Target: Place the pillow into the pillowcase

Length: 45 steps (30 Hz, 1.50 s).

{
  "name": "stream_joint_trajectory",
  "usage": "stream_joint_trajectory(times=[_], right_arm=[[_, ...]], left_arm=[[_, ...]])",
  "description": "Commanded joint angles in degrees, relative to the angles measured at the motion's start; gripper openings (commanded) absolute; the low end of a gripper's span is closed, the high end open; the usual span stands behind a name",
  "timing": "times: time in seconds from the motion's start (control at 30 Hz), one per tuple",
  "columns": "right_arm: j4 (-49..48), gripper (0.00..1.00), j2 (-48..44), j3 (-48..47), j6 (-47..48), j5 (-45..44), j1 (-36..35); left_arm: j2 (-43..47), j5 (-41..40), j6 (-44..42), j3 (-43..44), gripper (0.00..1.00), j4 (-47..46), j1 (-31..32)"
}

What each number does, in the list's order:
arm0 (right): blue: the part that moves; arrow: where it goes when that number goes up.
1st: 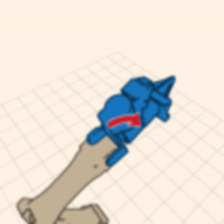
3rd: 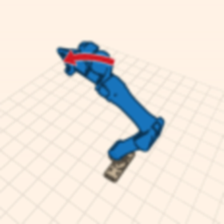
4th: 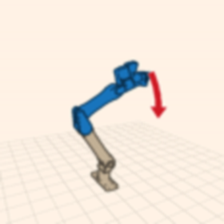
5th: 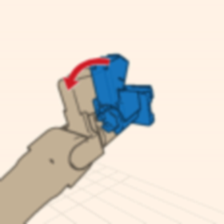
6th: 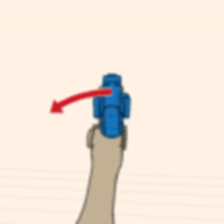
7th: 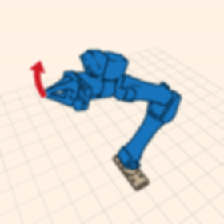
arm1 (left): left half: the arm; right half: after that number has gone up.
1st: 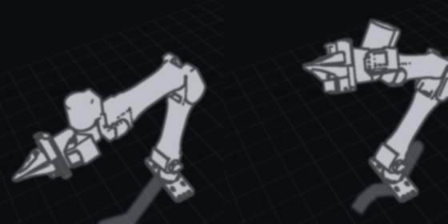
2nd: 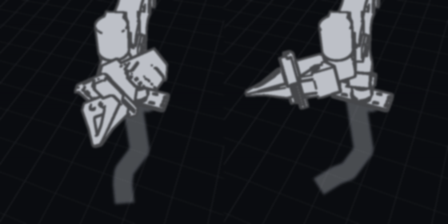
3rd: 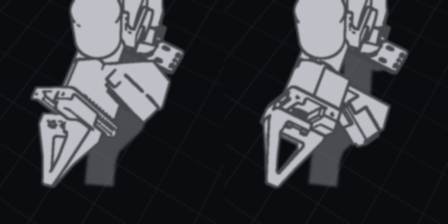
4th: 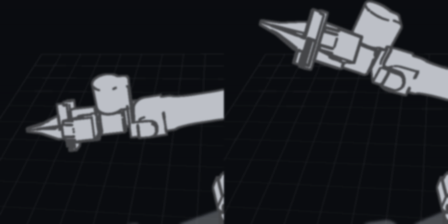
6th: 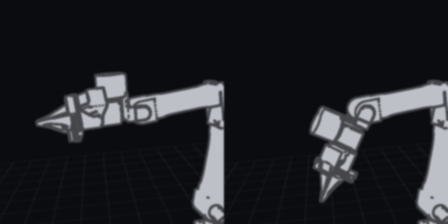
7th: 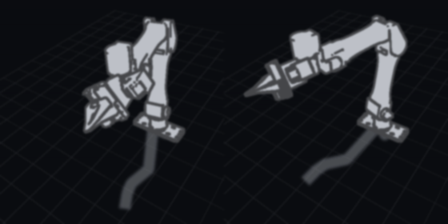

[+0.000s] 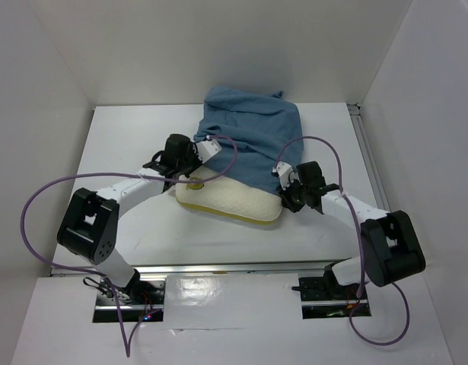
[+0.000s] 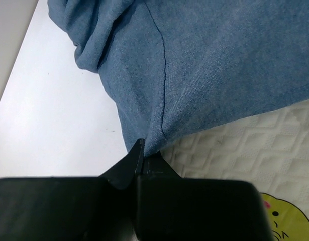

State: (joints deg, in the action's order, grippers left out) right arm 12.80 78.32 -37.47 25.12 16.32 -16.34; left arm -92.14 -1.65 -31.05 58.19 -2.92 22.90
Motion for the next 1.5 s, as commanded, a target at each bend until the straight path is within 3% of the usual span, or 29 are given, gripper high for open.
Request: stream_joint_trajectory(times=[0.0, 0.13, 0.47, 0.73, 0.9, 1.1, 1.37, 1.47], right_arm=[[-7.1, 0.09, 1.7, -2.4, -2.4, -0.5, 0.3], [-9.3, 0.0, 2.4, -3.0, -3.4, -1.8, 0.3], [1.0, 0.0, -7.1, -12.3, -3.5, -1.3, 4.2], [9.3, 0.0, -9.8, -24.2, -7.9, -1.3, 4.2], [10.0, 0.0, -12.7, -24.2, -10.3, -0.7, 4.2], [11.1, 0.0, -10.7, -33.4, -13.0, -0.7, 4.2], [7.0, 0.0, -5.4, -52.1, -13.5, -6.6, 4.2], [5.7, 0.0, -4.2, -56.3, -12.9, -8.8, 4.2]], left_arm=[[-0.7, -0.6, 1.3, 2.7, 0.0, -1.1, -0.4], [-0.7, -0.6, 1.3, 2.7, 0.0, -0.5, -0.4], [2.6, -1.8, 6.6, 3.2, 0.0, 5.1, -0.4], [7.8, 1.0, 18.7, 11.1, 0.0, 17.2, -0.4], [10.4, 2.1, 22.1, 15.3, 0.0, 21.3, -0.4], [12.1, 3.3, 24.5, 25.1, 0.0, 27.6, -0.4], [7.7, 1.8, 29.8, 51.1, 0.0, 37.6, -1.1], [6.4, 0.2, 31.2, 57.0, 0.0, 40.1, -2.4]])
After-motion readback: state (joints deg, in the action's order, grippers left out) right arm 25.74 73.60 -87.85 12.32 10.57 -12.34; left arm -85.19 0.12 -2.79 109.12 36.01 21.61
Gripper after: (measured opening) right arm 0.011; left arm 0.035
